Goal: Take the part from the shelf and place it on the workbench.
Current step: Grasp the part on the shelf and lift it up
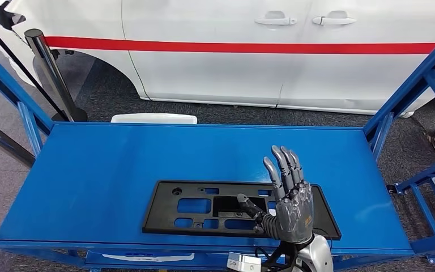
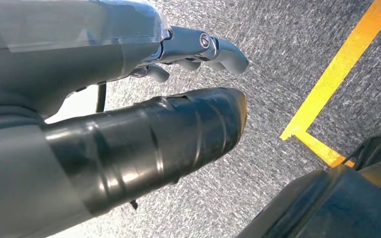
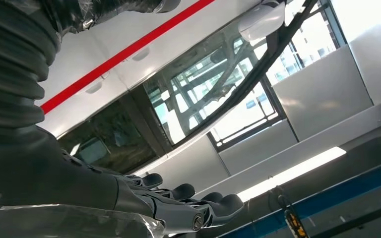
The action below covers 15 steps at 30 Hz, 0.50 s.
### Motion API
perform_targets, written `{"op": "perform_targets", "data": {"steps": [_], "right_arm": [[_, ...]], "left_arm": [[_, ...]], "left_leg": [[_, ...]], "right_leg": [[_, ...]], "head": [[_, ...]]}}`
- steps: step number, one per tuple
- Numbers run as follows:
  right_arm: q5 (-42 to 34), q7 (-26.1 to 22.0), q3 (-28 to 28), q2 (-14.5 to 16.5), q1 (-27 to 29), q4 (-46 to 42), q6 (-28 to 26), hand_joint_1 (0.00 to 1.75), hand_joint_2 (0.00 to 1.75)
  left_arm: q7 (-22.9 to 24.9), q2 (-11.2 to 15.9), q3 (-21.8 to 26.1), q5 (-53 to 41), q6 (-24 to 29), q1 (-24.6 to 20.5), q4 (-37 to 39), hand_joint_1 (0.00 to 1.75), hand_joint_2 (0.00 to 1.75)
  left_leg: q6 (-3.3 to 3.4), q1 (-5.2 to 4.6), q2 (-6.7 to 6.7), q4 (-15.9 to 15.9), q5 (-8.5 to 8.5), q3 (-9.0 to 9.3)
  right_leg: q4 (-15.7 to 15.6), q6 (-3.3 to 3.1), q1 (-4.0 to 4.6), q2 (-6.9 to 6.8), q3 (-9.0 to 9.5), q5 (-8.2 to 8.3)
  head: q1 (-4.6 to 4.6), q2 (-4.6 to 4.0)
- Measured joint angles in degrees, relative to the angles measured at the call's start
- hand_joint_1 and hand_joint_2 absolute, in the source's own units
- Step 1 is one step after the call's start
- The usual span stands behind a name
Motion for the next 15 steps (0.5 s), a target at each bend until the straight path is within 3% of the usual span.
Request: {"op": "perform_targets", "data": {"steps": [10,15], "right_arm": [[-2.0,0.7,-3.2,0.6,2.1,-1.9,0.1,0.00,1.75],[-7.0,5.9,1.9,-4.6,-1.2,0.0,4.6,0.00,1.75]], "left_arm": [[0.0,0.0,0.0,0.1,0.0,0.1,0.0,0.00,0.00],[-0.3,0.1,0.0,-0.2,-0.3,0.1,0.0,0.00,0.00]], "left_leg": [[0.00,0.00,0.00,0.0,0.00,0.00],[0.00,-0.01,0.02,0.0,0.00,-0.01]], "right_leg": [[0.0,0.00,0.00,0.00,0.01,0.00],[0.0,0.01,-0.03,0.02,0.04,0.01]], "head": [[-0.01,0.00],[0.00,0.00]]}}
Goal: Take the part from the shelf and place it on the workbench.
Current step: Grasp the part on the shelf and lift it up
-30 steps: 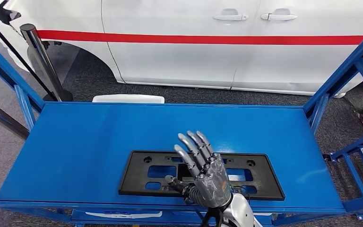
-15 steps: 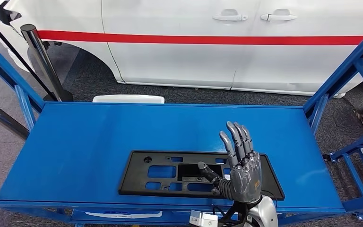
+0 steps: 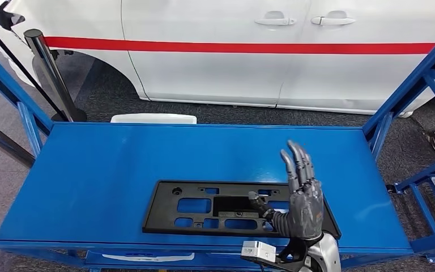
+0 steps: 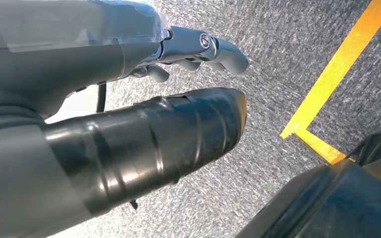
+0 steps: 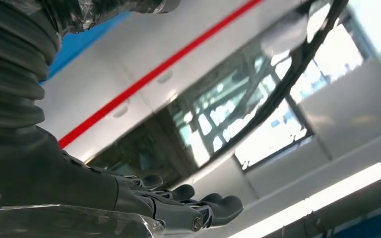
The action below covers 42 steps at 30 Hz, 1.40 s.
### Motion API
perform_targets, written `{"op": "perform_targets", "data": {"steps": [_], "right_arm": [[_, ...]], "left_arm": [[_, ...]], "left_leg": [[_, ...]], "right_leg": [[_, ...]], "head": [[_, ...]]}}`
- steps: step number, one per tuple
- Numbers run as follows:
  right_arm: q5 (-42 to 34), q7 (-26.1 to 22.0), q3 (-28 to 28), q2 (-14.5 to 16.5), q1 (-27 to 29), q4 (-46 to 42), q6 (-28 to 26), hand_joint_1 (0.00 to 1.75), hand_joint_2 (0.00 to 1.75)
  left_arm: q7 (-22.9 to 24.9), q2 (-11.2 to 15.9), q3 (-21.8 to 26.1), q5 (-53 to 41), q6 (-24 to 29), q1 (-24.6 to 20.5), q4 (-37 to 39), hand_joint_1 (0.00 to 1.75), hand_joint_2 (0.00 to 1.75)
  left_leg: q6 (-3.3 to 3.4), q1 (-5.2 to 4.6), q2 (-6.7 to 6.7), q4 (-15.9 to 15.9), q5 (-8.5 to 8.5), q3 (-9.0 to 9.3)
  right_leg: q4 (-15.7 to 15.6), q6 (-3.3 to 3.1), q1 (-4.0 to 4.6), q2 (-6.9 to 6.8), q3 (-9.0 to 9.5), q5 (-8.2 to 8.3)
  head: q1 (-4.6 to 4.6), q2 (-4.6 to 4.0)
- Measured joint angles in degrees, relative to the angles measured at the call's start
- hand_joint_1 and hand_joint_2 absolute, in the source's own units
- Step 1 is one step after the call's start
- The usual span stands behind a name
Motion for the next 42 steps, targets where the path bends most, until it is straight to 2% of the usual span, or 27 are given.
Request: {"op": "perform_targets", "data": {"steps": [6,12,16,23,28,37,42], "right_arm": [[-3.1,1.5,8.7,-5.6,-8.0,6.0,10.1,0.00,1.75],[-3.7,1.9,12.6,-7.8,-11.8,9.3,11.5,0.00,1.75],[-4.0,2.1,13.5,-8.4,-12.7,10.1,12.7,0.00,1.75],[-6.4,2.5,17.6,-8.9,-19.0,13.6,19.8,0.00,1.75],[-7.4,2.7,20.7,-8.9,-22.0,15.4,20.4,0.00,1.75],[-7.2,3.1,22.9,-8.8,-23.8,16.2,20.5,0.00,1.75],[-5.9,3.2,26.0,-7.4,-25.3,16.8,21.2,0.00,1.75]], "left_arm": [[-0.2,0.1,0.0,-0.2,0.0,0.0,0.0,0.00,0.00],[-0.3,0.1,0.0,-0.2,0.0,0.0,0.0,0.00,0.00],[-0.3,0.1,0.0,-0.2,0.0,0.1,0.0,0.00,0.00],[-0.5,0.2,-1.0,-0.2,-0.2,0.0,0.0,0.00,0.00],[-0.7,0.2,-2.1,-0.2,-0.2,0.1,0.0,0.00,0.00],[-0.7,0.4,-3.0,-0.2,-0.2,0.1,0.0,0.00,0.00],[-0.7,0.6,-4.0,-0.2,-0.3,0.1,0.0,0.00,0.00]], "left_leg": [[0.03,-0.02,-0.01,0.0,0.03,0.04],[0.04,-0.02,-0.02,0.0,0.03,0.03],[0.03,-0.02,-0.03,0.0,0.02,0.00],[0.05,-0.02,-0.03,0.0,0.05,0.02],[0.05,-0.02,-0.04,0.0,0.05,0.03],[0.05,-0.02,-0.06,0.0,0.04,0.00],[0.05,-0.02,-0.08,0.0,0.05,0.02]], "right_leg": [[0.0,0.06,-0.03,-0.03,0.01,0.04],[0.0,0.06,-0.02,-0.07,0.01,0.03],[0.0,0.06,-0.02,-0.06,0.00,0.02],[0.0,0.08,-0.03,-0.06,0.02,0.05],[0.0,0.08,-0.03,-0.07,0.03,0.05],[0.0,0.08,-0.03,-0.07,0.02,0.04],[0.0,0.08,-0.02,-0.07,0.02,0.04]], "head": [[0.01,0.00],[-0.01,0.00],[-0.01,0.00],[0.01,0.00],[-0.01,0.00],[0.00,0.00],[0.00,0.00]]}}
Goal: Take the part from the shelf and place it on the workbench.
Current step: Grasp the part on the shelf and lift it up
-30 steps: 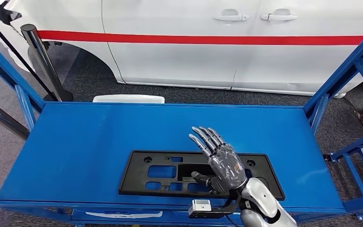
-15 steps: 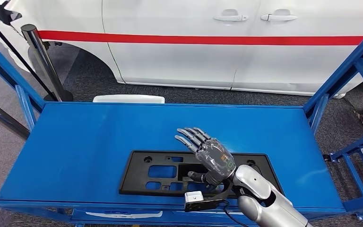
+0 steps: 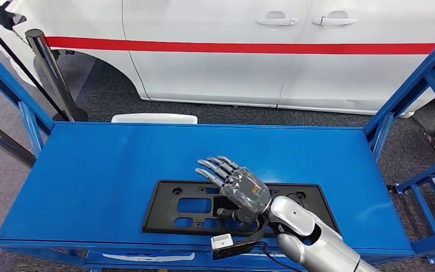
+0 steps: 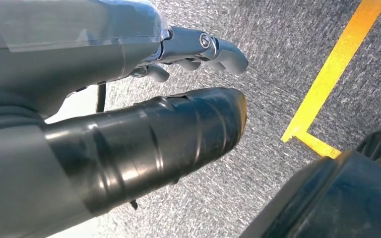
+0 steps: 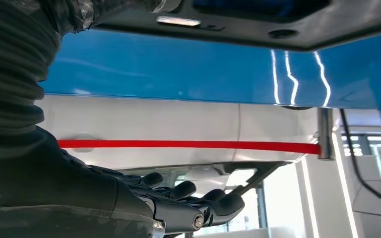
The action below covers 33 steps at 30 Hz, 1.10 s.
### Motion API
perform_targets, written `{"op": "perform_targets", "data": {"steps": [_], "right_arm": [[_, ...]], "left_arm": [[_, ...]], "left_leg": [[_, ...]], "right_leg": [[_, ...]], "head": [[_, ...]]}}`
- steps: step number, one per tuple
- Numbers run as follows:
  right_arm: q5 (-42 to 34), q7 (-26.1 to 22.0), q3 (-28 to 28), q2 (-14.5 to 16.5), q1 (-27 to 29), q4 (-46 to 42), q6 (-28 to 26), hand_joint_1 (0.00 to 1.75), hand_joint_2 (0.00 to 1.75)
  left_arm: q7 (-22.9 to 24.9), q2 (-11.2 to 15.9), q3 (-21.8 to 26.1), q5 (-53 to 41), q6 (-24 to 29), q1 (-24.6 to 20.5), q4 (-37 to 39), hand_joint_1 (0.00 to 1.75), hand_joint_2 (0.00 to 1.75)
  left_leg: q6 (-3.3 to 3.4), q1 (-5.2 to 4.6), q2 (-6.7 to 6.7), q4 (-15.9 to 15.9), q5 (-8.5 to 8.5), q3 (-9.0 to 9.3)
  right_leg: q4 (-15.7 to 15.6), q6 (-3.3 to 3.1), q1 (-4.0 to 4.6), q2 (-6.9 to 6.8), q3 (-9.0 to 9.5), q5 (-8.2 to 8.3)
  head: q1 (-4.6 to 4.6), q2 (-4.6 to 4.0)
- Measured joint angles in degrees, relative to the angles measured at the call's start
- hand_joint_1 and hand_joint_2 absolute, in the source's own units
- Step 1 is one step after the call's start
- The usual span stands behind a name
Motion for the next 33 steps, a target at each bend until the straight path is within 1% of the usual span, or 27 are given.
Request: {"op": "perform_targets", "data": {"steps": [4,12,20,33], "right_arm": [[0.1,0.1,1.7,0.9,-0.8,0.5,0.3,0.00,1.75],[-0.3,0.5,3.3,1.3,-1.9,1.0,0.1,0.00,1.75],[-0.5,1.3,3.8,1.8,-2.1,0.7,-4.3,0.00,1.75],[1.5,1.3,5.1,2.8,-2.1,-1.0,-5.9,0.00,1.75]], "left_arm": [[0.0,0.0,-0.4,0.0,0.0,0.0,0.0,0.00,0.00],[0.0,0.0,-0.8,0.0,-0.3,0.0,0.0,0.00,0.00],[0.2,0.1,-1.7,0.0,-0.5,0.1,0.0,0.00,0.00],[0.1,0.1,-3.0,0.0,-0.6,0.2,0.0,0.00,0.00]], "left_leg": [[0.00,0.00,-0.01,0.0,0.00,0.00],[0.00,0.00,-0.02,0.0,0.00,-0.01],[0.00,0.00,-0.02,0.0,0.00,0.00],[0.00,0.00,-0.02,0.0,0.00,0.00]], "right_leg": [[0.0,0.00,0.00,-0.01,0.00,0.00],[0.0,0.00,-0.01,-0.01,0.00,0.00],[0.0,0.00,0.00,-0.01,0.00,0.00],[0.0,0.00,0.00,-0.01,0.00,0.00]], "head": [[-0.01,0.00],[0.00,0.00],[-0.01,0.00],[0.01,0.00]]}}
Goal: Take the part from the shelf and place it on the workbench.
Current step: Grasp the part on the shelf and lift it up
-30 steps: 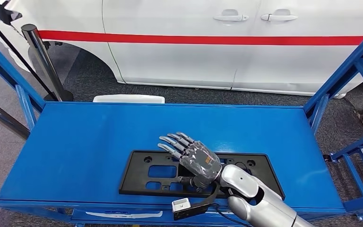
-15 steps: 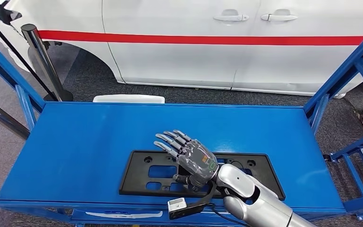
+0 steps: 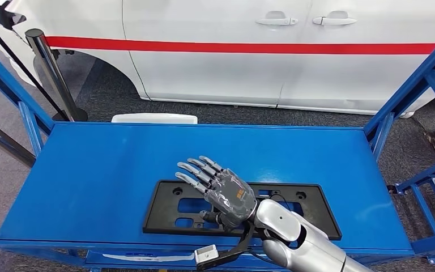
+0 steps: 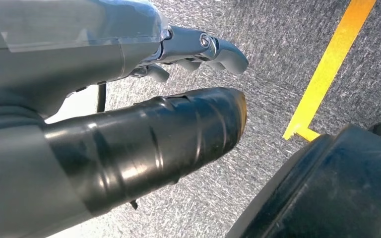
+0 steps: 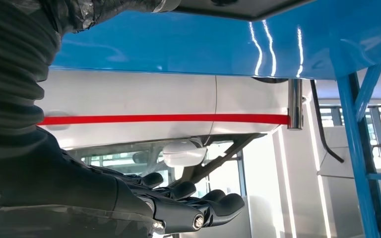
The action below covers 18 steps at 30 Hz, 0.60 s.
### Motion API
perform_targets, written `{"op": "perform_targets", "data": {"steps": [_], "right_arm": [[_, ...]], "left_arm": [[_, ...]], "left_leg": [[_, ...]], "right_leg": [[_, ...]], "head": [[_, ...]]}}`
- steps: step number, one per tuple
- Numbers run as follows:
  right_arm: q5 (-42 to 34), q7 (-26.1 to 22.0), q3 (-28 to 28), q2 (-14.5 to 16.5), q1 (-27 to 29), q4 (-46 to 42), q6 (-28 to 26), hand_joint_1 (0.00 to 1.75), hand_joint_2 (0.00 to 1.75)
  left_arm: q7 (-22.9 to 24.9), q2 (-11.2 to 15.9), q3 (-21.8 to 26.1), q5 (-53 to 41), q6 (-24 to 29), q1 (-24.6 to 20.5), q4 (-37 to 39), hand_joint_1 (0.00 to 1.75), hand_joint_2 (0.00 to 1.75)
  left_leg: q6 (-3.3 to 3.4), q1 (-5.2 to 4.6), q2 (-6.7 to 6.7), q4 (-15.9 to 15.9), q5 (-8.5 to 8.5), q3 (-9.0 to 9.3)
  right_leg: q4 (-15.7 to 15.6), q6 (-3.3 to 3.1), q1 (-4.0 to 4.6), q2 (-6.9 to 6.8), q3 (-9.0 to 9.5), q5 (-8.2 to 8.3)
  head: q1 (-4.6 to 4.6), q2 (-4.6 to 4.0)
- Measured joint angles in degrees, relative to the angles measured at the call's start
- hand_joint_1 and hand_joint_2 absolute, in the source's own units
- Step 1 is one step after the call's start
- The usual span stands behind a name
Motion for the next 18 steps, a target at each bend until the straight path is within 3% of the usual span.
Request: {"op": "perform_targets", "data": {"steps": [18], "right_arm": [[-1.6,-0.3,3.1,1.0,-0.1,0.4,2.5,0.00,1.75]], "left_arm": [[-0.2,0.1,-1.6,1.1,-0.1,0.0,0.0,0.00,0.00]], "left_leg": [[0.00,0.00,0.00,0.0,0.00,0.00]], "right_leg": [[0.0,0.00,0.00,0.00,0.00,0.00]], "head": [[0.00,0.00]]}}
